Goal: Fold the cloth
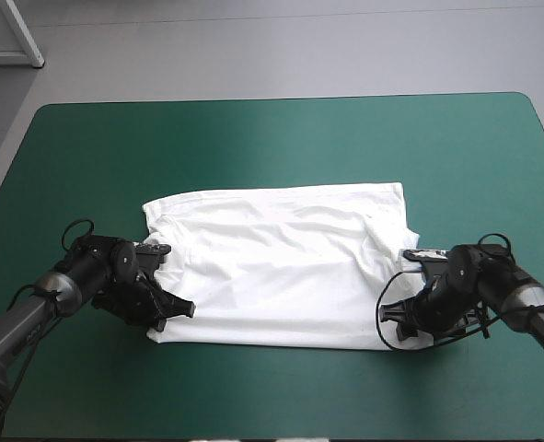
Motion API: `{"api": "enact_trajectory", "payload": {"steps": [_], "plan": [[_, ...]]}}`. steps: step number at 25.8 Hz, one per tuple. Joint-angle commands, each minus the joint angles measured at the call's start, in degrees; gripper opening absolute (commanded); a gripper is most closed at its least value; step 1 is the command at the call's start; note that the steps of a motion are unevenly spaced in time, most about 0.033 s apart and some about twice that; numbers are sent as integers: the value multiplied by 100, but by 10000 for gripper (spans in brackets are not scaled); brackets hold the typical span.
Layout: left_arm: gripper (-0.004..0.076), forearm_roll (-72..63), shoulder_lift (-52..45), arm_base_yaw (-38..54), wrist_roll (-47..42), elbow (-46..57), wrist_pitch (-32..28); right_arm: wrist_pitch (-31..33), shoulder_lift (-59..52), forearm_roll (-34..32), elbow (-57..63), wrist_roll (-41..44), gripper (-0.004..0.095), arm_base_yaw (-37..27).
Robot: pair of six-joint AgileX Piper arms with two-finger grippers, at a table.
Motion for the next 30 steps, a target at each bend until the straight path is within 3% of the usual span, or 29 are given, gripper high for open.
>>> {"api": "enact_trajectory", "payload": {"steps": [1,3,6,16,22,30], "plan": [[-9,-174,155,-44,110,97,-498,-333,270,-579,-99,778,356,589],[-9,-164,155,-44,207,97,-507,-378,491,-773,-99,942,256,878],[-9,-87,155,-34,240,68,-577,-526,469,-741,-120,848,-22,1059],[-9,209,-347,-20,176,-667,164,398,-557,-1751,-622,1266,-19,1059],[-9,209,-658,-20,88,-1177,620,656,-789,-1751,-1157,1219,-19,1059],[-9,630,-117,8,103,-2498,848,-74,-372,-2235,-2282,1046,-19,1059]]}}
